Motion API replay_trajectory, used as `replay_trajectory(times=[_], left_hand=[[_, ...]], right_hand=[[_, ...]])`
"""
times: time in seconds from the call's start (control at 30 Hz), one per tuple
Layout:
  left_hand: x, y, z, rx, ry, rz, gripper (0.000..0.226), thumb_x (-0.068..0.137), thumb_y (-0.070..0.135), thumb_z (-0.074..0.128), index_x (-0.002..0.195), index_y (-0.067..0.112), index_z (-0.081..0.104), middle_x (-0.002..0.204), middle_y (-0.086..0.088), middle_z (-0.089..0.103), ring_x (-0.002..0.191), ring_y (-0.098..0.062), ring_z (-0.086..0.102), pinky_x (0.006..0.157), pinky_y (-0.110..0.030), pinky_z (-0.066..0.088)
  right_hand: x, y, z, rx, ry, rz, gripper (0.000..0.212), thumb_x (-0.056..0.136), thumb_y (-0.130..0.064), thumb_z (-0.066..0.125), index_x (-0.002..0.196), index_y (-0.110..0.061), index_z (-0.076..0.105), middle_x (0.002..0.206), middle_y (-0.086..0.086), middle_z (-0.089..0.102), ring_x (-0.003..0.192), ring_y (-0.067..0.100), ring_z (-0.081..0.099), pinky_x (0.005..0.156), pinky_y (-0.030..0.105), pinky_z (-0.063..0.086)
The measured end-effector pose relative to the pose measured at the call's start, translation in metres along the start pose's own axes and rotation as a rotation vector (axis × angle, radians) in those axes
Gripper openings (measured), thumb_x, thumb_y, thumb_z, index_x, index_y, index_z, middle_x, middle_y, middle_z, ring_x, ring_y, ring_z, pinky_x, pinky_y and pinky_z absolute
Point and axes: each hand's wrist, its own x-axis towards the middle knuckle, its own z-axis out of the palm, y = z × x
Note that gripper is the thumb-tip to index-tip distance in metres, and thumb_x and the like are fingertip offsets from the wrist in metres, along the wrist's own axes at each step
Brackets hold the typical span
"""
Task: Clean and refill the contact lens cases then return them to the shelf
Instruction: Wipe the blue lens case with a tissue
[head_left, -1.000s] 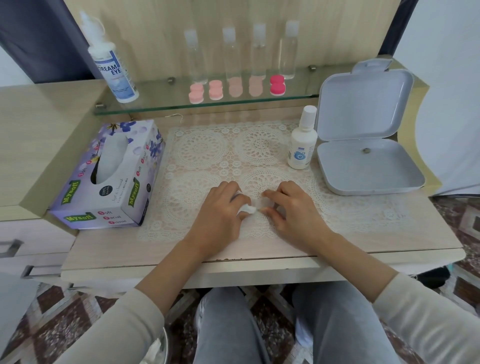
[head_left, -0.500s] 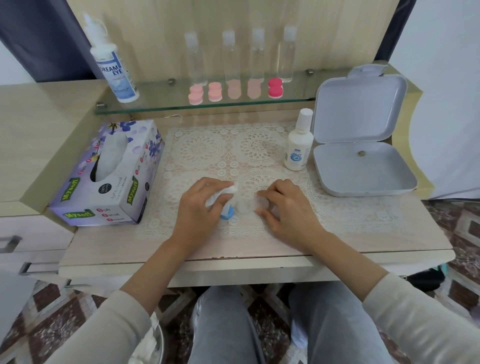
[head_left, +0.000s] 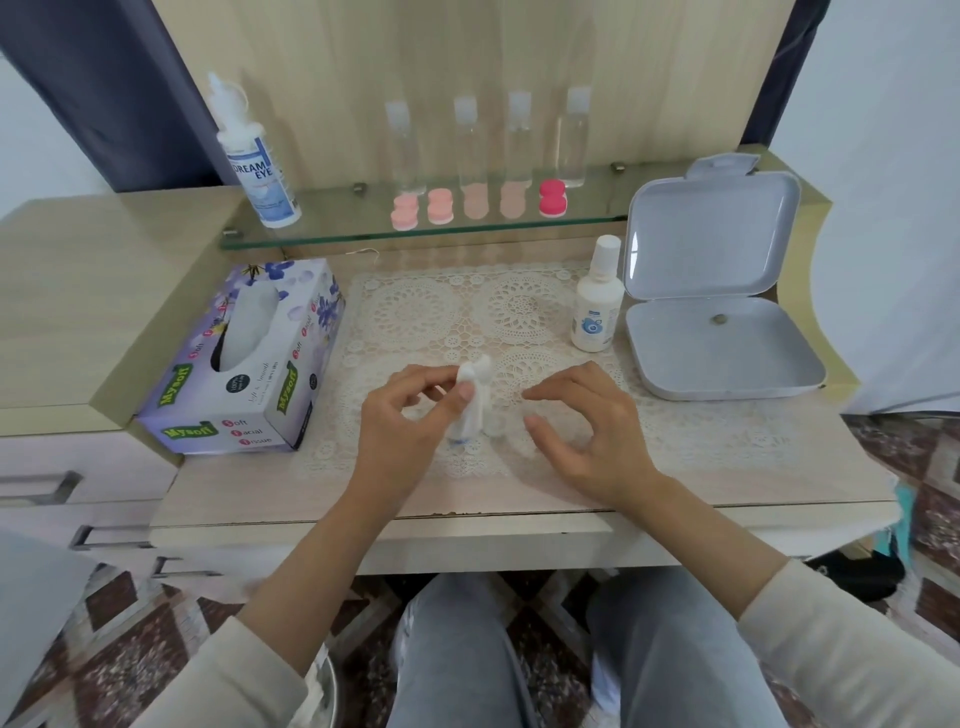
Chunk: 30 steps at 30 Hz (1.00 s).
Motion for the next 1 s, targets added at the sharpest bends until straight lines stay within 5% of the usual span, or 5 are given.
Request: replay_trajectory(times=[0.17, 0.3, 0.43, 0.8, 1.0], left_hand=[[-0.01, 0.014, 0.011, -0.179, -0.146, -0.076, 0.015, 0.072, 0.027, 0.067, 0.085, 0.031, 0.073, 0.087, 0.005, 0.072, 0.087, -0.023, 0.065, 0.084, -0.044, 0.05], [-0.012, 0.01, 0.018, -0.095, -0.157, -0.022, 0.013, 0.073, 0.021, 0.074, 0.086, 0.021, 0.07, 0.081, 0.008, 0.07, 0.08, -0.013, 0.063, 0.076, -0.028, 0.05], [-0.003, -0.01, 0.012, 0.15, -0.124, 0.086, 0.019, 0.07, 0.041, 0.067, 0.084, 0.028, 0.064, 0.077, 0.018, 0.063, 0.08, -0.002, 0.057, 0.075, -0.013, 0.041], [0.012, -0.038, 0.019, 0.656, -0.231, 0.295, 0.061, 0.068, 0.064, 0.042, 0.104, 0.022, 0.069, 0.101, 0.014, 0.057, 0.099, -0.006, 0.04, 0.088, -0.029, 0.024], [0.011, -0.044, 0.019, 0.605, -0.217, 0.322, 0.056, 0.068, 0.06, 0.044, 0.1, 0.023, 0.071, 0.09, 0.011, 0.061, 0.09, -0.002, 0.041, 0.082, -0.026, 0.022]], right_hand=[[0.004, -0.023, -0.006, 0.445, -0.166, 0.433, 0.031, 0.08, -0.031, 0.066, 0.103, -0.011, 0.067, 0.096, -0.002, 0.068, 0.084, 0.008, 0.063, 0.074, 0.02, 0.05], [0.002, -0.023, -0.015, 0.544, -0.177, 0.514, 0.008, 0.082, -0.009, 0.066, 0.075, -0.006, 0.068, 0.07, -0.001, 0.064, 0.065, 0.004, 0.056, 0.062, 0.014, 0.043], [-0.008, -0.014, -0.019, 0.442, -0.19, 0.546, 0.012, 0.08, -0.009, 0.067, 0.068, -0.01, 0.065, 0.064, -0.005, 0.06, 0.061, 0.003, 0.052, 0.06, 0.013, 0.04], [0.001, 0.007, -0.023, 0.305, -0.113, 0.625, 0.016, 0.076, -0.006, 0.07, 0.067, -0.013, 0.059, 0.067, -0.005, 0.059, 0.062, 0.002, 0.052, 0.059, 0.01, 0.041], [0.015, 0.004, -0.036, -0.001, 0.117, 0.313, 0.024, 0.069, 0.002, 0.07, 0.076, -0.016, 0.056, 0.073, -0.005, 0.059, 0.067, 0.008, 0.055, 0.064, 0.005, 0.039]])
